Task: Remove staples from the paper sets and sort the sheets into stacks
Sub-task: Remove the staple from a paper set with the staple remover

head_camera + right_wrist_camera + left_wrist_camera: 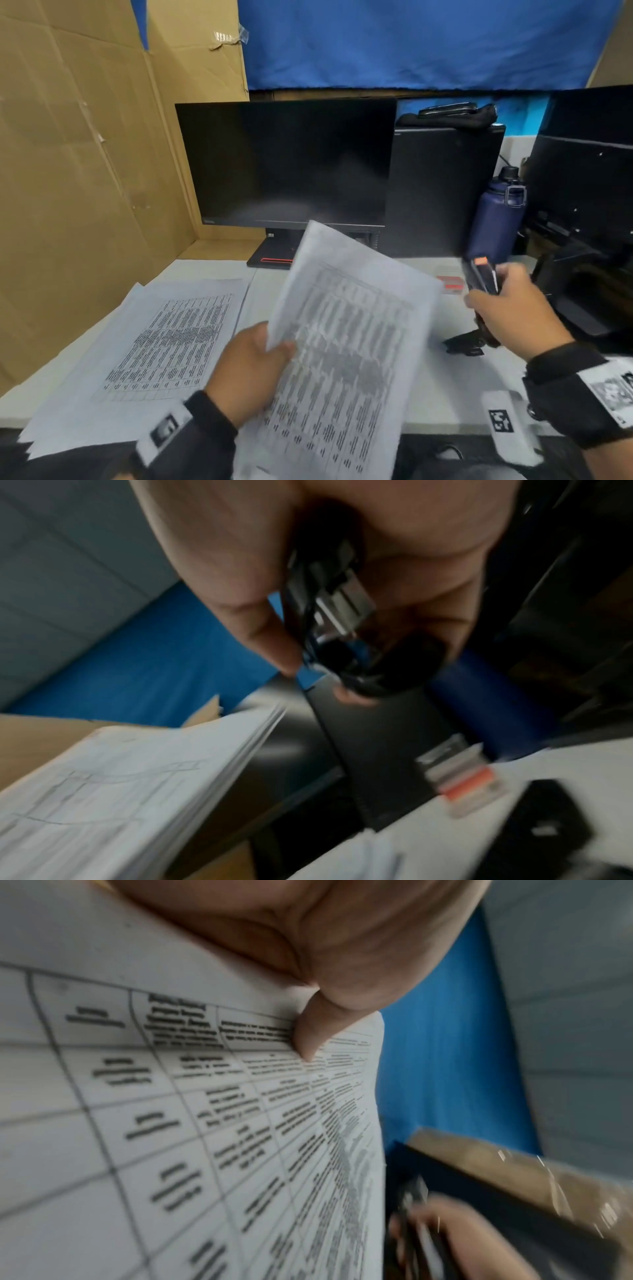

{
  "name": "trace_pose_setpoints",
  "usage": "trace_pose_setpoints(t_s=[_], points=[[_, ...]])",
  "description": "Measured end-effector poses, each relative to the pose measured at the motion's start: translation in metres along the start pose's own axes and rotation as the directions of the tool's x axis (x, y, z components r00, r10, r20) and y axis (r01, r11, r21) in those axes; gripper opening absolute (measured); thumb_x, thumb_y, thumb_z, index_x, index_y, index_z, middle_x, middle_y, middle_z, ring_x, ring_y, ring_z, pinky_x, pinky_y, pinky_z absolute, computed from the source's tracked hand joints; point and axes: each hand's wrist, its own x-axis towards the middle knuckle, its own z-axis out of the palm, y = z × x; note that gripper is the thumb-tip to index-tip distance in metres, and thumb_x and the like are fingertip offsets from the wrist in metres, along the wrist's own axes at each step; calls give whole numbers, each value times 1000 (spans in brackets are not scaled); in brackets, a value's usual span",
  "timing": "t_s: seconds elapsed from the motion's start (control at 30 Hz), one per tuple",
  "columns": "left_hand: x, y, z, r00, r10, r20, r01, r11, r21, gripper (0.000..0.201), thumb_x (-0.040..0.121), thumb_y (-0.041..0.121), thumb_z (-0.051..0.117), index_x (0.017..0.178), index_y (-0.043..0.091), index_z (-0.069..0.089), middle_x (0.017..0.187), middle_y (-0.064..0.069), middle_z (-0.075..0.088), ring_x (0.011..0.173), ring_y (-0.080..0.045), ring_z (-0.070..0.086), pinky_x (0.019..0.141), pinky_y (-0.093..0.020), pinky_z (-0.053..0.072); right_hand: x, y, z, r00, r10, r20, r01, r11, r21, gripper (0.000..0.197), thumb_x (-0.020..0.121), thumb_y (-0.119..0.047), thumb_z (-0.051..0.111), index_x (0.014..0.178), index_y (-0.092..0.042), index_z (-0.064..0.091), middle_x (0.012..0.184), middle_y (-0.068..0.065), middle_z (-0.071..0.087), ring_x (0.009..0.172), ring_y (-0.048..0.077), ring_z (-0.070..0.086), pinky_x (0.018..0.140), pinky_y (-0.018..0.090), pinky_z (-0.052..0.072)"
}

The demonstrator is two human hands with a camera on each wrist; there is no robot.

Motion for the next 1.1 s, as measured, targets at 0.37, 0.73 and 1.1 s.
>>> trace_pose_setpoints(t_s=[0.37, 0.73, 1.1], points=[[122, -3, 28, 935, -333, 118, 321, 941, 111, 41, 92, 1, 64, 133, -4, 60, 112, -15, 63, 95, -24, 59, 91, -36, 56, 21, 68, -21, 953, 251, 171, -141, 864, -484, 26, 89, -31, 62, 78, -9, 71, 71, 9, 72, 72, 26, 68, 72, 34, 52], [128, -1, -26, 933, -336, 126, 252, 864, 435, 20, 95, 15, 60, 111, 8, 70, 98, -8, 69, 84, -22, 63, 72, -29, 54, 30, 95, -20, 936, 329, 125, -184, 760, -624, 44, 80, -49, 65, 66, -8, 69, 58, 6, 68, 63, 25, 70, 65, 34, 53], [118, -101, -190, 859, -439, -265, 413, 287, 864, 60, 89, 59, 62, 124, 10, 68, 120, -4, 73, 106, -21, 70, 87, -25, 53, 17, 69, 15, 999, -28, 23, 35, 879, -475, 43, 61, -75, 67, 92, -49, 51, 103, -1, 61, 92, 27, 60, 87, 51, 54]])
